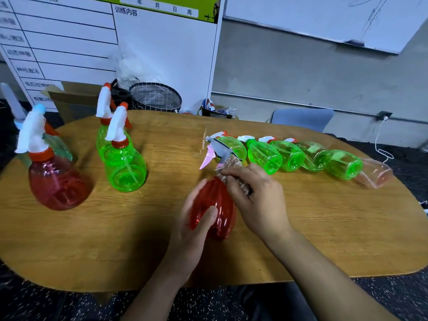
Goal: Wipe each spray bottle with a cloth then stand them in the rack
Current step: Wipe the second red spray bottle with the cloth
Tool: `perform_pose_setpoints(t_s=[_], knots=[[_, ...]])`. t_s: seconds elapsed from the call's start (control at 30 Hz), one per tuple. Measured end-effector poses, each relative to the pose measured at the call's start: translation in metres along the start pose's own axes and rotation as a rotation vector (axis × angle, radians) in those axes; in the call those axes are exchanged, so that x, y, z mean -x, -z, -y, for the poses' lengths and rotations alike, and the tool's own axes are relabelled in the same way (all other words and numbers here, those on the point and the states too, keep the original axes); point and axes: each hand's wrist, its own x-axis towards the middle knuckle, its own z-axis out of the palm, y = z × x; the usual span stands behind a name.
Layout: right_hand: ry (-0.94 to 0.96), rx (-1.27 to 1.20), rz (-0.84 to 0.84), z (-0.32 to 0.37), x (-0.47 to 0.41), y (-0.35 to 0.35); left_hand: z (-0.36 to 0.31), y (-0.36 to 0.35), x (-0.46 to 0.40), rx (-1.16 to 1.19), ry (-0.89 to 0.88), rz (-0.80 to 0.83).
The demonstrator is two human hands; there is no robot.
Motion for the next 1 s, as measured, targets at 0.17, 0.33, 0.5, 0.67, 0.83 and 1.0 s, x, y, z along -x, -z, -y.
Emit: perform_pose_setpoints(t_s=[0.17,0.33,0.5,0.67,0.83,1.0], knots=[[0.021,0.106,-0.005,-0.002,0.001,0.003,-0.001,-0.002,0.001,-0.016,-0.003,0.005],[-0.05,-0.049,-0.031,-0.004,0.007,-0.003,-0.002,-0.001,0.004,-0.011,-0.004,-0.004],[-0.12,-0.116,-0.097,-0.005,0.012,-0.011,0.0,0.001,0.005,-0.004,0.003,-0.013],[-0.185,-0.152,-0.077,-0.006,0.008,-0.01,-0.001,0.002,0.005,-0.001,0.028,0.01],[-0.243,-0.181,-0.008,-0.008,-0.001,-0.011,-0.002,0.002,0.003,0.037,0.055,0.003],[-0.342,-0.33,0.11,-0.021,-0.002,-0.018,-0.005,0.005,0.004,0.137,0.086,0.041]])
